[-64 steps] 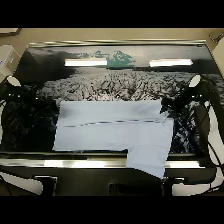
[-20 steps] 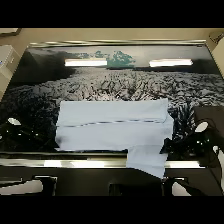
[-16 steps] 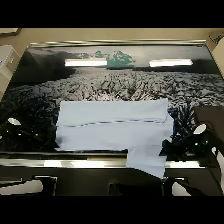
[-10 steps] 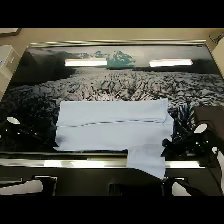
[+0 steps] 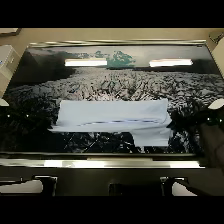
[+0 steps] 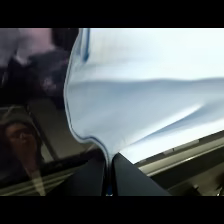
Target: Fold the clothes and pants, and hang the long-sleeved shirts on hangers.
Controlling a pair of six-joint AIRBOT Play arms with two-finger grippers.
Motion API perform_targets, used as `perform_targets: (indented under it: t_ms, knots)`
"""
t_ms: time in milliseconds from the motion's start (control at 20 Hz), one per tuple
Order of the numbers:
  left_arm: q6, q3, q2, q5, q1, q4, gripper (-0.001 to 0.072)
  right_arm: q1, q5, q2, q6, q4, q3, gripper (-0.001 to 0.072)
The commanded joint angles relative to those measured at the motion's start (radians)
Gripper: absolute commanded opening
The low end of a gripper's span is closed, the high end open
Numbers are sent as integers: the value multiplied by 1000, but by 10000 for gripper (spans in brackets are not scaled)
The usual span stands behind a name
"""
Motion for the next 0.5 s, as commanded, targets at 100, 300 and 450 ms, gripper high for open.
perform_targets:
  t_ms: [100, 300, 450]
  knots:
    - [-74, 263, -155, 3, -67, -17, 20, 1, -113, -173, 39, 133, 193, 40]
    - [-129, 464, -289, 4, -106, -17, 20, 1, -216, -261, 51, 163, 261, 41]
    - [-167, 562, -372, 5, -117, -26, 20, 1, -260, -317, 40, 232, 280, 41]
